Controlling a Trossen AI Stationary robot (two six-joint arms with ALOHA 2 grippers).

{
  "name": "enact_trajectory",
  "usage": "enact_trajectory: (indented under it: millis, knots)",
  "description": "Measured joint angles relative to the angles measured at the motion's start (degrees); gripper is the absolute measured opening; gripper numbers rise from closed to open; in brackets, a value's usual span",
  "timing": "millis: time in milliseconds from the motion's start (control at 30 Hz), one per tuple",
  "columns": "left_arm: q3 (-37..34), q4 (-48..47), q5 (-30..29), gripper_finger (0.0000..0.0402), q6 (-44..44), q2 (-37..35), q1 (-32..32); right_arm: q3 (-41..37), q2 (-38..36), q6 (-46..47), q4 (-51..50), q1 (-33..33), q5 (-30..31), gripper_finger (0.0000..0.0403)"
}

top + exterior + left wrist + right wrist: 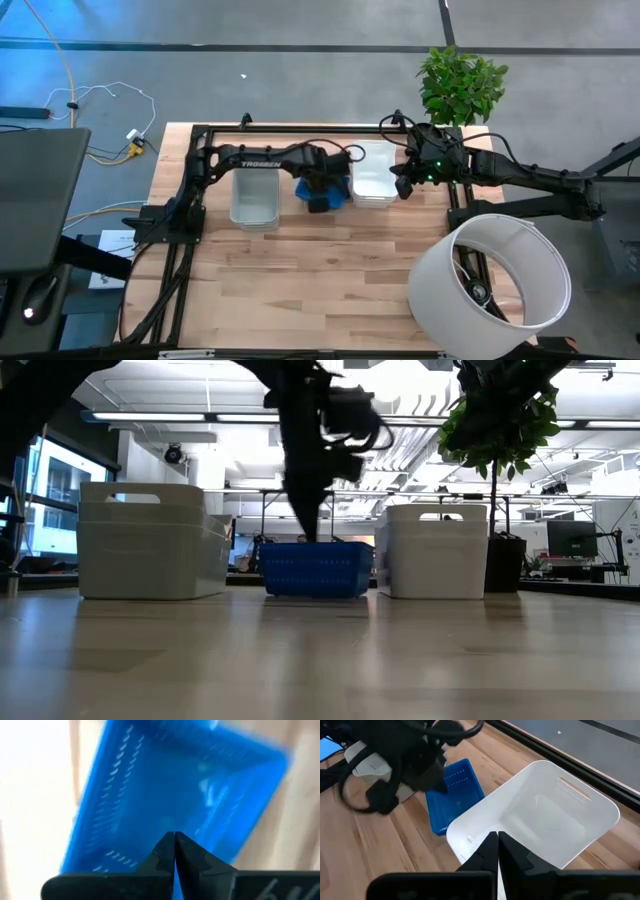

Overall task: Stack baskets by color
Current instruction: Adjust the blue bins

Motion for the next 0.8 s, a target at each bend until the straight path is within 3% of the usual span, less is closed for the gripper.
enact_trajectory:
  millis: [133, 300, 500, 800]
  knots:
    - [-0.04, -7.46, -1.25, 0.0, 6.2, -0.03, 2.33, 0.0, 0.0, 0.31, 0.2, 0.02, -0.02, 0.0]
    - [-1.55, -10.2, -1.31, 0.0, 11.29, 0.04, 3.32, 0.0, 0.02, 1.03, 0.2, 0.02, -0.13, 0.0]
    - [-1.53, -10.02, 3.95, 0.0, 11.45, -0.03, 2.7, 0.0, 0.02, 1.0, 0.19, 0.02, 0.28, 0.0]
    - [-1.53, -12.98, 5.48, 0.0, 7.97, -0.03, 0.77, 0.0, 0.02, 0.63, 0.18, 0.02, 2.27, 0.0]
